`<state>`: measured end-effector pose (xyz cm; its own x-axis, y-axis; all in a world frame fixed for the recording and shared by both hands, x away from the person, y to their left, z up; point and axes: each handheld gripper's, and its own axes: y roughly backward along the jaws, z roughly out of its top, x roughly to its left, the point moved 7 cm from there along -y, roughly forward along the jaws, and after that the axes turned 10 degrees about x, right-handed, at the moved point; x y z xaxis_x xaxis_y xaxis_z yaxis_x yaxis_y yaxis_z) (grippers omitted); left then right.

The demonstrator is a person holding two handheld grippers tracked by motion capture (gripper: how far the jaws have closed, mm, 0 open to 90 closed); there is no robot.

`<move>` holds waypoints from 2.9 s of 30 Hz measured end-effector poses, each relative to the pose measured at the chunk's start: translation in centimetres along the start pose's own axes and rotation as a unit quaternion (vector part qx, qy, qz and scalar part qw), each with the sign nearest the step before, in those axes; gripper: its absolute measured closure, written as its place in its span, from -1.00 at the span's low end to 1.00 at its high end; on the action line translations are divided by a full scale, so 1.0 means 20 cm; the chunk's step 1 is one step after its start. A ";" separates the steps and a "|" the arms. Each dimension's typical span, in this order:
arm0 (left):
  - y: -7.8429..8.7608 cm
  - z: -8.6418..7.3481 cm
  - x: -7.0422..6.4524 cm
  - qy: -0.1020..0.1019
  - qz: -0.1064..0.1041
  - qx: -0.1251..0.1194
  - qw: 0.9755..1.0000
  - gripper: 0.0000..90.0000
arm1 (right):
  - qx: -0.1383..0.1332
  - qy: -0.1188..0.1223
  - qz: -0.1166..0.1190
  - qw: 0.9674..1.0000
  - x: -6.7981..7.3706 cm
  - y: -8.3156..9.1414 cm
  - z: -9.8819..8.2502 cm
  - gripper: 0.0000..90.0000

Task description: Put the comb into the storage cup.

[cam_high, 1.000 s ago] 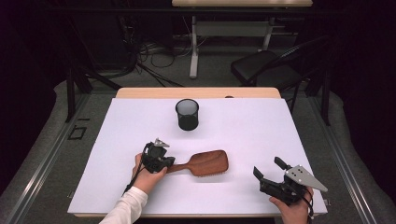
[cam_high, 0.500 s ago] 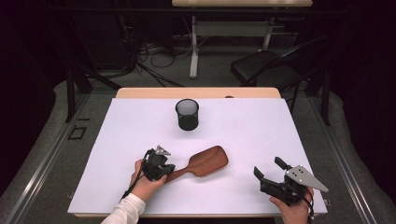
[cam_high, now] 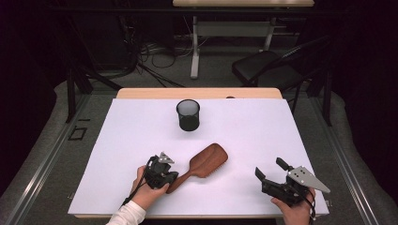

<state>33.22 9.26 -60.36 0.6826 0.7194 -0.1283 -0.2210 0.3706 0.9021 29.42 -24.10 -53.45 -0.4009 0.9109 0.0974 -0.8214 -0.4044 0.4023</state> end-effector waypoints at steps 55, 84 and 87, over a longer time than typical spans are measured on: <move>0.10 0.00 -0.06 -0.011 -0.008 -0.035 0.999 0.50 | 0.002 0.001 0.002 1.000 0.00 0.00 0.00 -0.69; 0.12 0.04 -0.07 -0.013 -0.036 -0.084 0.996 -0.17 | 0.003 0.002 0.004 1.000 0.00 -0.01 0.00 -0.69; 0.12 0.05 -0.07 -0.017 -0.041 -0.090 0.995 -0.17 | 0.005 0.002 0.004 1.000 0.00 -0.01 -0.01 -0.69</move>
<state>32.38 8.55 -57.51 0.7264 0.6631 -0.1805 -0.2830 0.5280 0.8007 29.47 -24.04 -53.59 -0.4094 0.9071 0.0978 -0.8140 -0.4116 0.4098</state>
